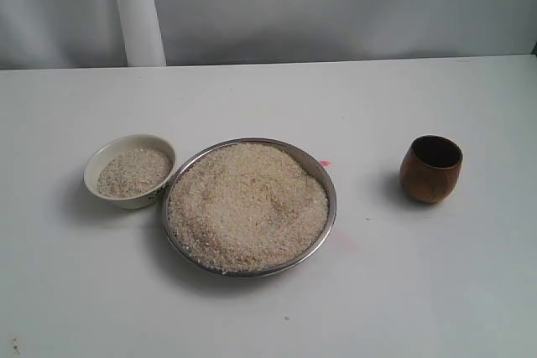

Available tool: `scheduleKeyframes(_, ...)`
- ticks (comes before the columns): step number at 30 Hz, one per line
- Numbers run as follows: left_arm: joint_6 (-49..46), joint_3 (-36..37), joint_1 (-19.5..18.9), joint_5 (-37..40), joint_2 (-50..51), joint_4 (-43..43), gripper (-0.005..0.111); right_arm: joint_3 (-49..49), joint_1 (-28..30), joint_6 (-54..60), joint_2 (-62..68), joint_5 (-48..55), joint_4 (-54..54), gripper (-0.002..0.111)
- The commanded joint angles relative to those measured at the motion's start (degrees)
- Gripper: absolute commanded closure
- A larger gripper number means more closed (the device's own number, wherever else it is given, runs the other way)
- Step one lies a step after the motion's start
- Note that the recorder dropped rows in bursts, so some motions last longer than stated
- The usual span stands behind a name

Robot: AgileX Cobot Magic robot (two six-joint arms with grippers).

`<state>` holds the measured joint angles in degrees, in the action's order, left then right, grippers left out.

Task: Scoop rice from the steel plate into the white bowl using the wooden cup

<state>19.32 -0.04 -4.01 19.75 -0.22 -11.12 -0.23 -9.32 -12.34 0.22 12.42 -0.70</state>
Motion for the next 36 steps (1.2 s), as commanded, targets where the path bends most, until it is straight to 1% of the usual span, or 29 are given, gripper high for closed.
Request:
scheduleKeyframes(1, 0.13, 0.04, 0.26, -0.39, 0.22, -0.15, 0.107, 0.23, -0.19, -0.06, -0.22, 0.31, 0.37, 0.108)
scheduleKeyframes(14, 0.13, 0.04, 0.26, -0.39, 0.22, -0.15, 0.107, 0.23, -0.19, -0.06, -0.22, 0.31, 0.37, 0.108)
scheduleKeyframes(17, 0.13, 0.04, 0.26, -0.39, 0.22, -0.15, 0.107, 0.23, -0.19, -0.06, -0.22, 0.46, 3.15, 0.108)
scheduleKeyframes(19, 0.13, 0.04, 0.26, -0.39, 0.22, -0.15, 0.107, -0.66, -0.19, -0.06, -0.22, 3.87, 4.17, 0.108)
scheduleKeyframes(23, 0.13, 0.04, 0.26, -0.39, 0.22, -0.15, 0.107, -9.4, -0.19, -0.06, 0.37, 17.7, 4.17, 0.108)
scheduleKeyframes(25, 0.13, 0.04, 0.26, -0.39, 0.22, -0.15, 0.107, -14.0, -0.19, 0.4, 4.32, 16.4, 3.12, 0.108)
scheduleKeyframes(29, 0.13, 0.04, 0.26, -0.39, 0.22, -0.15, 0.107, -25.0, -0.19, 0.4, 16.64, 21.09, 2.35, 0.108)
scheduleKeyframes(31, 0.13, 0.04, 0.26, -0.39, 0.22, -0.15, 0.107, -29.65, -0.19, 0.4, 23.09, 21.47, 0.3, 0.108)
scheduleKeyframes(36, 0.13, 0.04, 0.26, -0.39, 0.22, -0.15, 0.107, -41.12, -1.55, 0.4, 39.07, 21.63, 0.7, 0.108)
